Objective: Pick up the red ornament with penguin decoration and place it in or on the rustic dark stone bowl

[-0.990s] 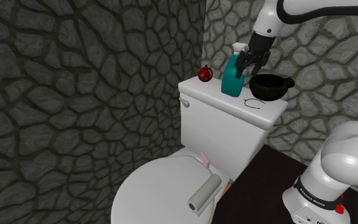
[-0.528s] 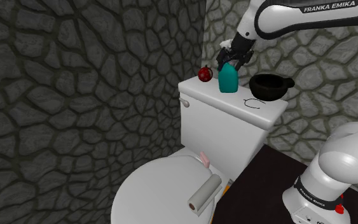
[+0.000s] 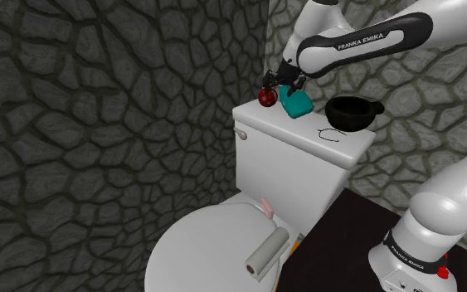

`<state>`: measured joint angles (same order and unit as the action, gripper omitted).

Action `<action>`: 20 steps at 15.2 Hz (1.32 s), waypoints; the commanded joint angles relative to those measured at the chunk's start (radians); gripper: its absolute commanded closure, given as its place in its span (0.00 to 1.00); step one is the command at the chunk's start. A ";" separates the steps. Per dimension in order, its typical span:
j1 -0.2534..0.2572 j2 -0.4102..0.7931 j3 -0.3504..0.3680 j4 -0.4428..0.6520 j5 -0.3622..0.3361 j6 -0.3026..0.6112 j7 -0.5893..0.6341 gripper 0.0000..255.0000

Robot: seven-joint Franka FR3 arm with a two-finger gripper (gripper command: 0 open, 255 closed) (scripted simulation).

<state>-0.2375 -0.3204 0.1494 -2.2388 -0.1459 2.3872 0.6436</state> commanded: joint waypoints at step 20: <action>-0.079 0.217 0.040 0.094 -0.164 0.143 0.202 1.00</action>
<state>-0.3163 -0.1036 0.1899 -2.1445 -0.3102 2.5299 0.8454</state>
